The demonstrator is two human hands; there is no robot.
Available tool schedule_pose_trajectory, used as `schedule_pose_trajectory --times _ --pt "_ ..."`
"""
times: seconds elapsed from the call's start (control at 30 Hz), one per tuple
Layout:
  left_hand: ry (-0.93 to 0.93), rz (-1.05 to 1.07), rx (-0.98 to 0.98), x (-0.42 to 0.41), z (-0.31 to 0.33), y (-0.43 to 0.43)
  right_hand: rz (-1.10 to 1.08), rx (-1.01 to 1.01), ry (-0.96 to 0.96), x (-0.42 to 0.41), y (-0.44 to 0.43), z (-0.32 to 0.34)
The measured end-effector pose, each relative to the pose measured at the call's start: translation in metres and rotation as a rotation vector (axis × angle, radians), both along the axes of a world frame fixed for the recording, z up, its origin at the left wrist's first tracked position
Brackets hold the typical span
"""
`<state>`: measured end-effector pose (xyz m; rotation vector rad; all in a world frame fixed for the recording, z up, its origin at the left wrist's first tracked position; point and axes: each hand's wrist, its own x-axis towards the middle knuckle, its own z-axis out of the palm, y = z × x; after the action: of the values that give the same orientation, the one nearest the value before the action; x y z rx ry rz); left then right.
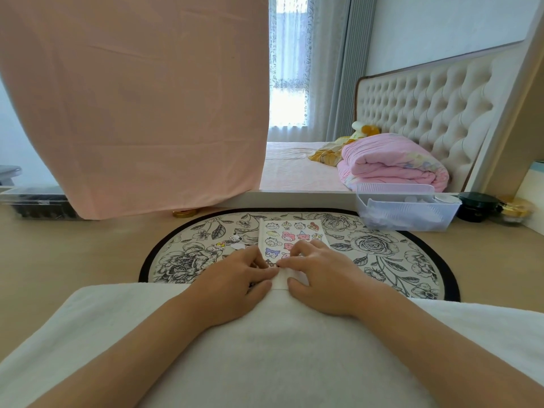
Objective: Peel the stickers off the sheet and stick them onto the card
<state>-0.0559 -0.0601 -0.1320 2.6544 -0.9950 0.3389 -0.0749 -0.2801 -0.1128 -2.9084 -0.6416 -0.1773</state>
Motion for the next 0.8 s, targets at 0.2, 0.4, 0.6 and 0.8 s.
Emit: schedule_pose_trajectory --times 0.2,0.4,0.6,0.8 --pt "-0.018 -0.03 -0.029 0.001 -0.001 0.0 -0.012 -0.115 0.082 0.012 0.013 0.003" --pt "-0.058 -0.016 -0.012 0.002 -0.001 0.0 0.008 -0.029 0.033 0.008 0.003 -0.002" --pt "-0.061 0.002 -0.06 0.003 -0.002 0.0 0.012 0.131 -0.009 0.005 -0.007 -0.007" --pt "0.007 -0.003 -0.19 0.01 0.0 0.003 -0.05 0.153 -0.045 0.004 -0.005 -0.005"
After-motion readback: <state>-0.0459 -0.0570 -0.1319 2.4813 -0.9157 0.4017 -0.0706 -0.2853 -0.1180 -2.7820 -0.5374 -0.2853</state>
